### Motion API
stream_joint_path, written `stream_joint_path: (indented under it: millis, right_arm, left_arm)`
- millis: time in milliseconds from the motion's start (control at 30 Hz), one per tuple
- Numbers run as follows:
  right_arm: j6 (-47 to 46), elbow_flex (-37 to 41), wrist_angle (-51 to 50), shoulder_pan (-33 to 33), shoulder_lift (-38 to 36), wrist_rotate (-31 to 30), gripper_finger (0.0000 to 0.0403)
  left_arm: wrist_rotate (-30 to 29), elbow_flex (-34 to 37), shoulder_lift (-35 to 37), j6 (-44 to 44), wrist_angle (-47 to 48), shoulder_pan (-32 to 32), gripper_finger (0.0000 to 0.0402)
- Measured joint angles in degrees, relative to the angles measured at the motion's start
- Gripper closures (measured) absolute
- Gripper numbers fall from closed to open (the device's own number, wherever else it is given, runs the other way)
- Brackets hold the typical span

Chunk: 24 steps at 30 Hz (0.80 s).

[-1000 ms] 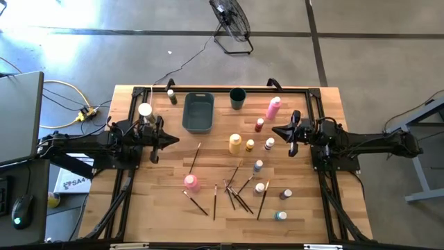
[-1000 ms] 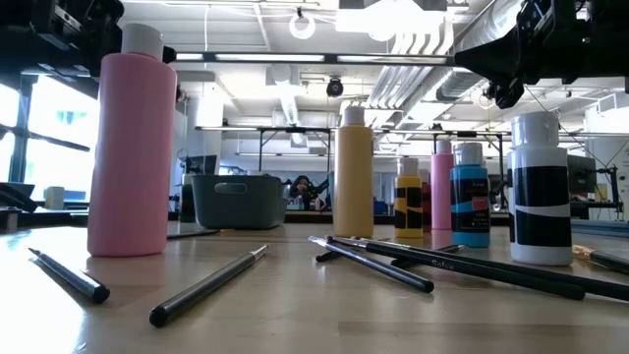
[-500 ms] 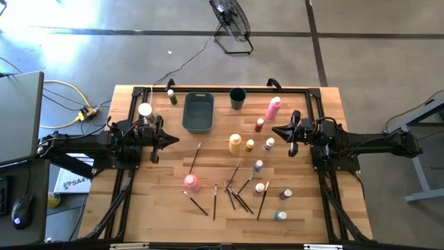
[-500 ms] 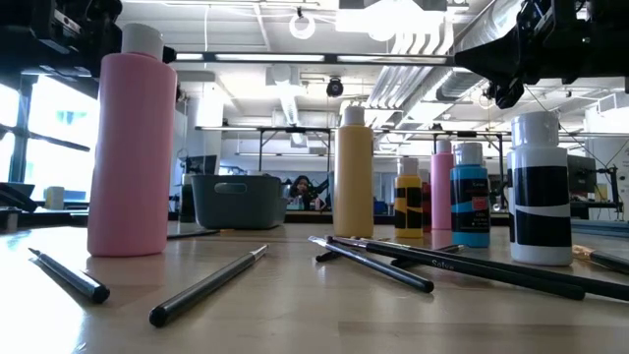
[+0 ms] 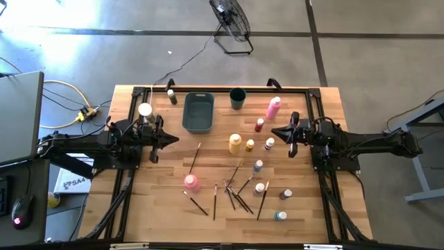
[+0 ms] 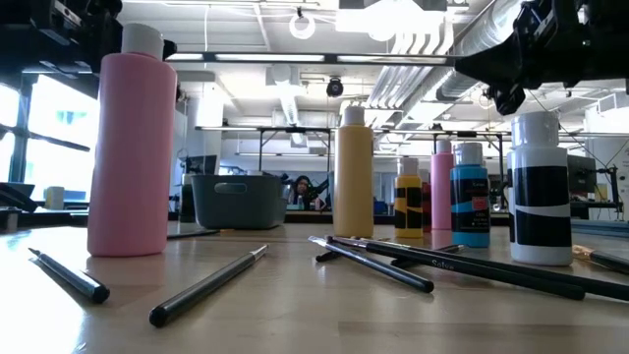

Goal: Pick & Place Paint Supplies
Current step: Put the large pink paint bottle into the green bin

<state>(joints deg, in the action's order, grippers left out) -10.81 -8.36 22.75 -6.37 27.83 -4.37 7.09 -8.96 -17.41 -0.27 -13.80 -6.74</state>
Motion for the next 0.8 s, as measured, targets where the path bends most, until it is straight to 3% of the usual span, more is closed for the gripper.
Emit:
stream_joint_path:
  millis: [167,467,633,800]
  right_arm:
    - [3.6,0.0,2.3,0.0,0.0,-0.1,0.0400]
    - [-1.5,0.0,0.0,0.0,0.0,2.9,0.0400]
    - [-1.2,0.0,0.1,0.0,0.1,2.9,0.0400]
    - [-0.3,0.0,0.2,0.0,0.1,2.3,0.0400]
  left_arm:
    - [0.0,0.0,0.0,0.0,0.3,0.0,0.0402]
    - [0.8,0.0,0.0,1.1,0.4,0.0,0.0402]
    - [11.7,0.0,0.0,3.2,-0.2,0.0,0.0402]
    - [17.7,0.0,0.0,3.0,0.3,0.0,0.0402]
